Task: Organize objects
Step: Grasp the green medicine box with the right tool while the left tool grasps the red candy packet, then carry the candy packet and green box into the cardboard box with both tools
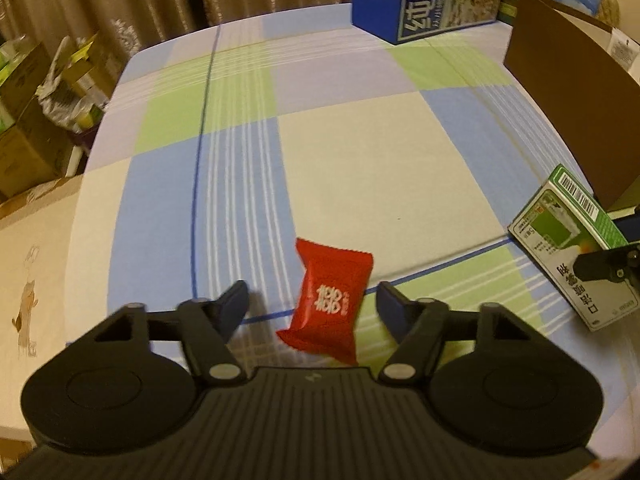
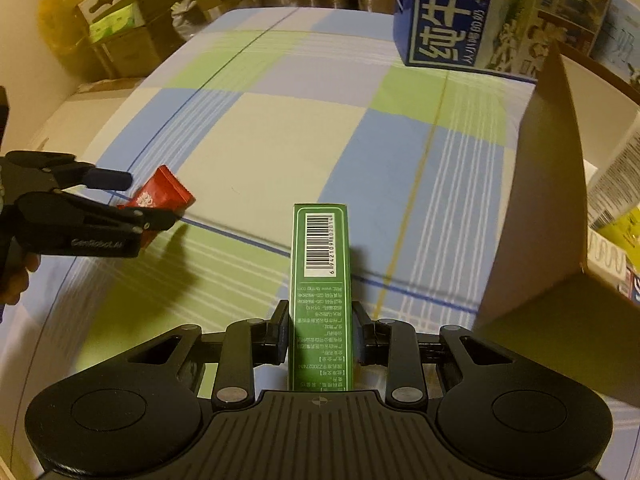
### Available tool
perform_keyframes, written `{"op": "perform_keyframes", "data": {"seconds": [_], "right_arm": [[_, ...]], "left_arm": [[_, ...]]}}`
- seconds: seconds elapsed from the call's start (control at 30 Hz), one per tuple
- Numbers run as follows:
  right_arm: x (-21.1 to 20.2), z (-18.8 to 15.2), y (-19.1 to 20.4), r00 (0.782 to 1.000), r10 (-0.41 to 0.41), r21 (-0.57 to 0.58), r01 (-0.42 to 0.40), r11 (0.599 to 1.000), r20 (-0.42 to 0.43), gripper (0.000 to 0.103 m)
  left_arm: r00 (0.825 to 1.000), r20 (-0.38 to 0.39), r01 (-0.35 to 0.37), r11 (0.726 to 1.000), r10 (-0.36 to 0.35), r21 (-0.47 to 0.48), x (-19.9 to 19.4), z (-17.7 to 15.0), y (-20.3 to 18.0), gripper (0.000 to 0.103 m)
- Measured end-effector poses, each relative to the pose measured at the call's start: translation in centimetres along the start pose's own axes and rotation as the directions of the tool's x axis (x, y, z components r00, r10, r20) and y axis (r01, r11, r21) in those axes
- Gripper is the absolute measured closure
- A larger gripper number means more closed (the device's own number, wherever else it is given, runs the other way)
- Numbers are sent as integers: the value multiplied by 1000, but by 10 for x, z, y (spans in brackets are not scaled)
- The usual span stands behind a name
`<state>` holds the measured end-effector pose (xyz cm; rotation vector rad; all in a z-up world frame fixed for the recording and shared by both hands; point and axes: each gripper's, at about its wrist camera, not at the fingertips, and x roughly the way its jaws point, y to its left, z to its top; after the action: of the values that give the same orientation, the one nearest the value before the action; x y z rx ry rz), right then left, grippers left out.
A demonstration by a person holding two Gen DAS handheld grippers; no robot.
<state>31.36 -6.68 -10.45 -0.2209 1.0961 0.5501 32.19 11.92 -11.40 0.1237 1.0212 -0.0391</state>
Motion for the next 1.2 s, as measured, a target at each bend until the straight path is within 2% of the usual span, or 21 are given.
{"op": "perform_keyframes", "data": {"seconds": [0.03, 0.1, 0.17, 0.23, 0.5, 0.73, 1.2], "right_arm": [[-1, -2, 0, 1000, -2, 4, 2, 1000, 2, 76], [-3, -4, 0, 1000, -6, 13, 6, 1000, 8, 76], [-3, -5, 0, 1000, -8, 15, 8, 1000, 12, 76], [-5, -7, 1, 1000, -12, 16, 12, 1000, 14, 76], [-10, -19, 3, 1000, 13, 26, -13, 1000, 8, 76], [-23, -39, 7, 1000, 24, 39, -24, 999, 3, 76], [-67, -107, -8, 1000, -20, 83, 20, 996, -9, 76]], "left_arm": [[1000, -2, 5, 1000, -5, 2, 1, 1, -1, 53], [1000, -4, 21, 1000, -21, 4, 2, 2, -2, 65], [1000, 0, 26, 1000, -26, 2, 2, 2, -5, 68], [999, -4, 33, 999, -33, -7, 1, 0, -6, 77], [995, -30, 94, 992, -96, -82, -13, -17, -12, 80], [986, -72, 145, 984, -153, -106, -33, -41, -34, 80], [956, -124, 265, 964, -264, -12, -67, -79, -108, 80]]}}
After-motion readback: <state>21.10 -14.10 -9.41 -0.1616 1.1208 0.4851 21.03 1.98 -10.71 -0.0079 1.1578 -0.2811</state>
